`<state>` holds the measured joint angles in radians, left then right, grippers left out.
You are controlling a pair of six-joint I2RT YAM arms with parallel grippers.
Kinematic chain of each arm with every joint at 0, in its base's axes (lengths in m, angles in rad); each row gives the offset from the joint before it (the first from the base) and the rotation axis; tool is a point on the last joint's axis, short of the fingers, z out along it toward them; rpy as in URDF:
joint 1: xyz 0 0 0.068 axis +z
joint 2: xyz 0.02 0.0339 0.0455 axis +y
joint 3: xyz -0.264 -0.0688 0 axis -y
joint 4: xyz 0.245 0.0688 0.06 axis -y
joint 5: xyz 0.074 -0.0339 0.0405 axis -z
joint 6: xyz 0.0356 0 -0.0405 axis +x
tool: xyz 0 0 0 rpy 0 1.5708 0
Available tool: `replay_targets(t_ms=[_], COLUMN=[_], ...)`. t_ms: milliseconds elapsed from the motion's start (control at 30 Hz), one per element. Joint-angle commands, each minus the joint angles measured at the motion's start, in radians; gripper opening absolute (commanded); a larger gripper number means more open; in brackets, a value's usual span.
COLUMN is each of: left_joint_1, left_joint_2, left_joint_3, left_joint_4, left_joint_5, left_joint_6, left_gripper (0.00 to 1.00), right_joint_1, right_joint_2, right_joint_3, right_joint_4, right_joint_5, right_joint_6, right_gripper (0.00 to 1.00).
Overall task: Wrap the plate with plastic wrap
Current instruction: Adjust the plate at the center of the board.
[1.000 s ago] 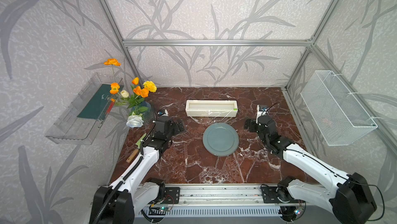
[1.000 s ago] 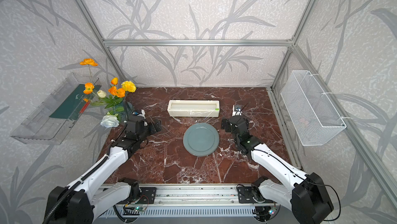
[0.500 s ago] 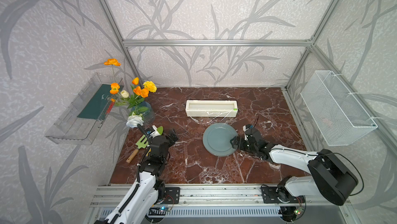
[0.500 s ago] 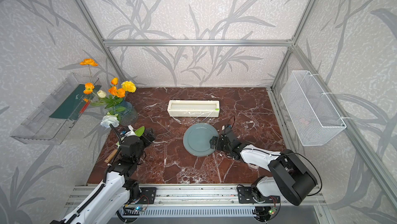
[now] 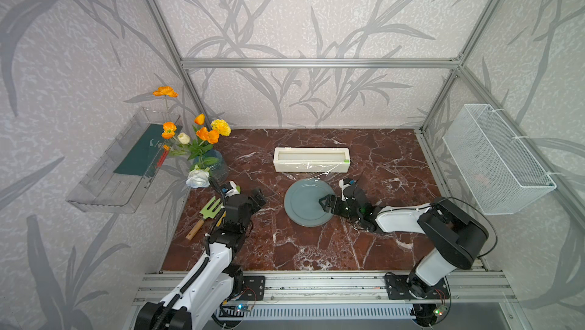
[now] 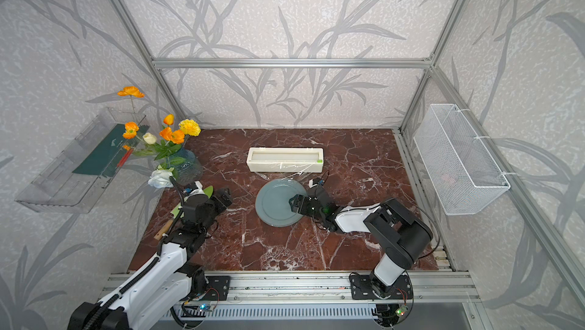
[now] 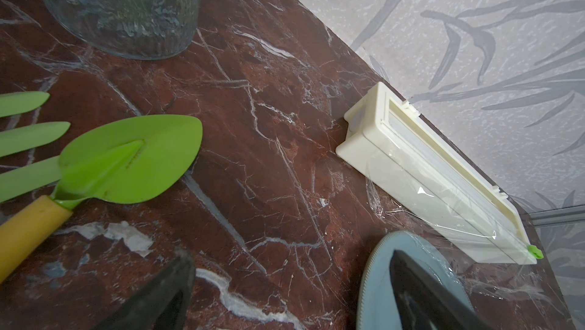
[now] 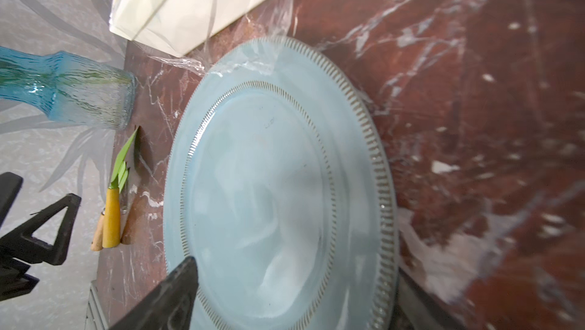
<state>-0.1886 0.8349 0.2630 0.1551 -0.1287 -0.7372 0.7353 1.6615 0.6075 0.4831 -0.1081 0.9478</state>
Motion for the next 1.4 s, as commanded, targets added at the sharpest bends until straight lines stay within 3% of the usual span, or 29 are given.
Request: replay_targets(t_ms=[0, 167, 333, 433, 567, 600, 667, 800, 1033, 1367], left_joint_1=[-0.002, -0.002, -0.001, 0.000, -0.001, 0.000, 0.003, 0.000, -0.005, -0.005], left_joint_2=[0.015, 0.051, 0.144, 0.215, 0.297, 0.320, 0.362, 0.406, 0.389, 0.442], left_joint_3=[0.037, 0.043, 0.078, 0.124, 0.182, 0.188, 0.198, 0.167, 0.194, 0.222], left_joint_4=[0.022, 0.034, 0.064, 0.046, 0.018, 0.043, 0.100, 0.177, 0.118, 0.121], left_joint_5=[0.001, 0.021, 0.110, 0.167, 0.199, 0.215, 0.274, 0.323, 0.331, 0.390], left_joint_6=[-0.024, -0.010, 0.008, 0.009, -0.016, -0.029, -0.015, -0.008, 0.031, 0.019], left_gripper=[0.94, 0.92, 0.92, 0.92, 0.89, 0.87, 0.72, 0.70, 0.71, 0.71], right_joint_1=[0.015, 0.013, 0.003, -0.092, -0.229, -0.246, -0.257, -0.258, -0.257, -0.272], right_joint_2=[0.032, -0.081, -0.215, -0.261, -0.222, -0.203, -0.157, -0.046, 0.040, 0.152], right_joint_3=[-0.001, -0.032, -0.030, -0.049, -0.058, -0.051, -0.023, 0.044, 0.067, 0.167], right_joint_4=[-0.024, -0.123, -0.321, -0.296, -0.151, -0.113, -0.064, 0.020, 0.151, 0.097], right_joint_5=[-0.027, 0.058, 0.263, 0.143, -0.082, -0.111, -0.144, -0.207, -0.227, -0.170], right_joint_6=[0.033, -0.049, -0.198, -0.253, -0.195, -0.176, -0.149, -0.086, -0.016, -0.045], right_gripper=[0.86, 0.86, 0.85, 0.85, 0.85, 0.85, 0.85, 0.85, 0.85, 0.87])
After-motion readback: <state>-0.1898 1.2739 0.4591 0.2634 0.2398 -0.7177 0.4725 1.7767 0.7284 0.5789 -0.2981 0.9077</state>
